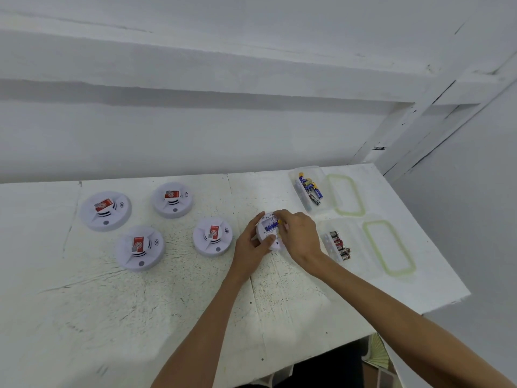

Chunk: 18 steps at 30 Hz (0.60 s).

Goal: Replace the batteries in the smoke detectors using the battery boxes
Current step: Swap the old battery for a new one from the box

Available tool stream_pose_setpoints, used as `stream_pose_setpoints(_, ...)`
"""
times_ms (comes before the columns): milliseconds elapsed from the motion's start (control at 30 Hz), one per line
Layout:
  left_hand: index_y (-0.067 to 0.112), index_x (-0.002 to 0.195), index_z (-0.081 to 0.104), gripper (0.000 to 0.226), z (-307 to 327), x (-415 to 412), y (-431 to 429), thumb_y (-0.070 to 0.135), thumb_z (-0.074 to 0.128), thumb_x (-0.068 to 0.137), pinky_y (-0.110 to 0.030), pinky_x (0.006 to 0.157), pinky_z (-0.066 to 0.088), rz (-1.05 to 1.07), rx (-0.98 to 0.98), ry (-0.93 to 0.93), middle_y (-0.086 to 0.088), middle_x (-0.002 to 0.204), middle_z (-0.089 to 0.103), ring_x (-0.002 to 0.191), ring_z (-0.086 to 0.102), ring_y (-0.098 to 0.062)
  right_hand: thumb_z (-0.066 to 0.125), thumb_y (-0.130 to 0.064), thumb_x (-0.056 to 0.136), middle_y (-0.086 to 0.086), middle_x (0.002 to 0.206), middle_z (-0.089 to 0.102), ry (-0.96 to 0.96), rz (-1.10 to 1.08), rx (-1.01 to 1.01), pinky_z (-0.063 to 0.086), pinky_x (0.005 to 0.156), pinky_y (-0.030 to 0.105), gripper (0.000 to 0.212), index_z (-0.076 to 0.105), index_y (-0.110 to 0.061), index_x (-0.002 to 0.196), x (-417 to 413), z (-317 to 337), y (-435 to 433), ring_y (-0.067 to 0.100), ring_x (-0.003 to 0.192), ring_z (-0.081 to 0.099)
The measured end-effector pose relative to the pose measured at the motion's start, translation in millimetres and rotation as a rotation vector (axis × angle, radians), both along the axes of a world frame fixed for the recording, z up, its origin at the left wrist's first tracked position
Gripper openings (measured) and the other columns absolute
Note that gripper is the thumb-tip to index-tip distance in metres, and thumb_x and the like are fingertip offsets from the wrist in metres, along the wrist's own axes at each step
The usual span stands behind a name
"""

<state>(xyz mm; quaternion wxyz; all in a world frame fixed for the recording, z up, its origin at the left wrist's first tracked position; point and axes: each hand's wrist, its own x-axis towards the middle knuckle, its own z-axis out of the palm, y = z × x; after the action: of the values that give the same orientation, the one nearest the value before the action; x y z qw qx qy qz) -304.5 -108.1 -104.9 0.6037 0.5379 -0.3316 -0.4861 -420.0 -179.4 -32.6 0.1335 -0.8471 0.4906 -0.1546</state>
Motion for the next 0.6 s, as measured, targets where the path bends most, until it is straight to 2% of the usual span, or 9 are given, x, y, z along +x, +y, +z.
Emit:
stream_pose_setpoints(67, 0.028, 0.152, 0.046, 0.06, -2, 1, -1, 0.009, 0.068, 0.1, -0.038, 0.099, 0.06, -0.005, 0.001, 0.004, 0.0, 0.148, 0.059, 0.129, 0.064, -0.016, 0.053, -0.025, 0.096, 0.007, 0.103, 0.061, 0.017, -0.049, 0.096, 0.044, 0.07, 0.014, 0.035, 0.063, -0.018, 0.129, -1, -5, 10, 0.027, 0.097, 0.062)
stream_pose_setpoints(100, 0.025, 0.153, 0.046, 0.06, -2, 1, 0, 0.01, 0.068, 0.1, -0.039, 0.099, 0.06, -0.009, 0.002, 0.002, 0.0, 0.148, 0.059, 0.13, 0.063, -0.017, 0.059, -0.025, 0.094, 0.01, 0.107, 0.062, 0.054, -0.016, 0.046, 0.047, 0.072, 0.016, 0.038, 0.062, -0.016, 0.131, -1, -5, 15, 0.029, 0.099, 0.063)
stream_pose_setpoints(200, 0.02, 0.155, 0.046, 0.06, -2, 2, 1, 0.01, 0.068, 0.1, -0.036, 0.099, 0.059, -0.009, 0.002, 0.022, 0.0, 0.148, 0.06, 0.131, 0.063, -0.015, 0.077, -0.01, 0.075, 0.018, 0.098, 0.072, 0.133, 0.168, -0.231, 0.058, 0.071, 0.039, 0.051, 0.066, -0.006, 0.124, -4, -10, 25, 0.036, 0.086, 0.068)
stream_pose_setpoints(267, 0.02, 0.154, 0.047, 0.06, -2, 1, 1, 0.01, 0.069, 0.099, -0.034, 0.098, 0.06, -0.007, -0.002, 0.041, 0.001, 0.147, 0.061, 0.13, 0.063, -0.015, 0.075, -0.01, 0.074, 0.017, 0.095, 0.074, 0.142, 0.199, -0.241, 0.058, 0.069, 0.041, 0.05, 0.067, -0.007, 0.123, -6, -9, 23, 0.036, 0.085, 0.069)
stream_pose_setpoints(367, 0.024, 0.153, 0.048, 0.06, 0, 1, 2, 0.009, 0.069, 0.099, -0.037, 0.093, 0.062, -0.007, 0.006, 0.061, 0.0, 0.144, 0.063, 0.126, 0.066, -0.015, 0.057, -0.024, 0.09, 0.009, 0.095, 0.075, 0.038, 0.121, -0.035, 0.06, 0.069, 0.038, 0.033, 0.065, -0.021, 0.122, -12, -1, 0, 0.024, 0.083, 0.071)
stream_pose_setpoints(467, 0.028, 0.15, 0.049, 0.059, 0, 1, 2, 0.008, 0.069, 0.099, -0.035, 0.088, 0.063, -0.013, 0.009, 0.061, 0.002, 0.142, 0.064, 0.123, 0.067, -0.013, 0.055, -0.015, 0.093, -0.003, 0.089, 0.076, -0.191, 0.011, 0.06, 0.06, 0.071, 0.03, 0.021, 0.072, -0.017, 0.105, -20, 14, -32, 0.012, 0.072, 0.071)
stream_pose_setpoints(533, 0.031, 0.148, 0.05, 0.058, 1, 1, 3, 0.008, 0.07, 0.098, -0.035, 0.087, 0.064, -0.007, 0.014, 0.064, 0.005, 0.141, 0.064, 0.124, 0.067, -0.013, 0.055, -0.008, 0.091, -0.001, 0.084, 0.075, -0.226, -0.093, -0.003, 0.056, 0.07, 0.029, 0.021, 0.073, -0.014, 0.101, -27, 21, -56, 0.017, 0.069, 0.069)
stream_pose_setpoints(600, 0.032, 0.146, 0.05, 0.057, 1, 1, 2, 0.008, 0.07, 0.099, -0.035, 0.087, 0.063, -0.003, 0.024, 0.075, 0.005, 0.141, 0.064, 0.125, 0.066, -0.014, 0.053, -0.007, 0.091, 0.005, 0.085, 0.074, -0.158, -0.181, -0.008, 0.052, 0.07, 0.03, 0.023, 0.072, -0.011, 0.102, -33, 22, -83, 0.023, 0.074, 0.067)
